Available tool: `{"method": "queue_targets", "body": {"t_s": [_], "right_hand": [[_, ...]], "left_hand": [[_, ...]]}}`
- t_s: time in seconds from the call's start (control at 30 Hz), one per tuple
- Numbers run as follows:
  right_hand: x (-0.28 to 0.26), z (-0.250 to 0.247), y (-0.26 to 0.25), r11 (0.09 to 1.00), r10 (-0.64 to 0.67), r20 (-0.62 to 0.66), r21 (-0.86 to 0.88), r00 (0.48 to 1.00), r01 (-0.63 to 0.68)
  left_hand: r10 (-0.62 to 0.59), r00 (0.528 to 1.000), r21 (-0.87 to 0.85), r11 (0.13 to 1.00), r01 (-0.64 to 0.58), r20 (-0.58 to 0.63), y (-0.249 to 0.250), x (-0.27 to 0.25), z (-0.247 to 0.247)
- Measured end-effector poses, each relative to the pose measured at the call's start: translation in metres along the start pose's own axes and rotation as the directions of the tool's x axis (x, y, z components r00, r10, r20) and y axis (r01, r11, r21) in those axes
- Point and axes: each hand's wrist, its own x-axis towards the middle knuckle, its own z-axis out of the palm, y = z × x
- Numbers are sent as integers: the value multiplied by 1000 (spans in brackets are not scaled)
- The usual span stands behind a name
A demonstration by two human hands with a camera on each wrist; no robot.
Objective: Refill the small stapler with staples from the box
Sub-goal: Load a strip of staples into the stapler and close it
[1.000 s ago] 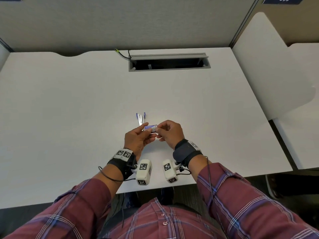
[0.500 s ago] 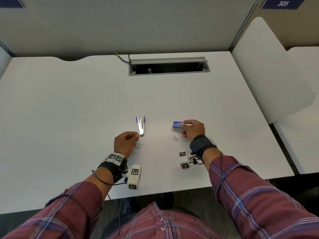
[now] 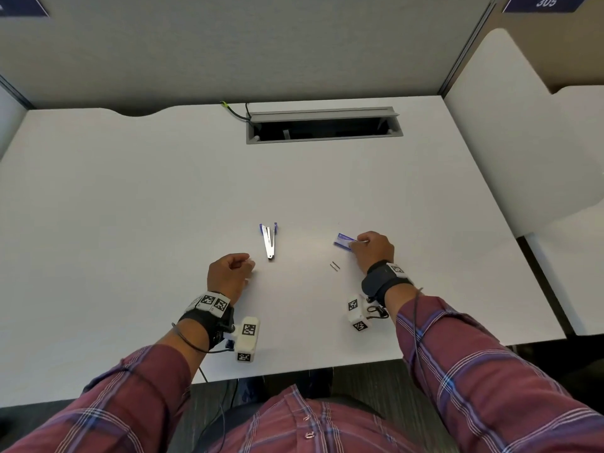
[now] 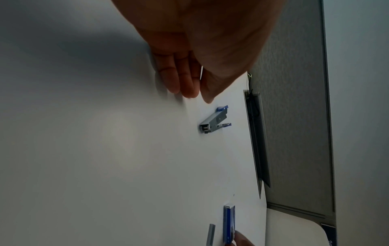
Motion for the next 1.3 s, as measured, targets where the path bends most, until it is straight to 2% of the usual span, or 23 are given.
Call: {"method": "queue_targets", "body": {"t_s": [0.17, 0.43, 0.6, 0.77, 1.07, 1.2, 1.3], "right_hand": [[-10, 11, -15, 995, -101, -29, -9, 994, 100], [-41, 60, -69, 962, -274, 129, 26, 953, 273], [-50, 91, -87, 969, -233, 250, -25, 940, 247], [-56, 122, -105, 945, -229, 360, -138, 904, 295], [-67, 145, -131, 939, -131, 278, -274, 952, 210], [-77, 140, -132, 967, -98, 264, -201, 960, 154], [-89, 133, -130, 979, -144, 243, -103, 959, 174]], "left_hand": [[-15, 1000, -29, 999, 15, -2, 0, 1, 0], [-79, 997, -115, 990, 81, 22, 5, 2, -4], [-124, 990, -213, 968, 135, 60, 8, 1, -9], [-157, 984, -264, 949, 174, 83, 9, 4, -18], [-192, 969, -283, 931, 229, 153, 7, 11, -24], [-199, 963, -281, 928, 244, 181, 12, 14, -26], [-176, 966, -291, 930, 226, 188, 21, 15, -26]]}}
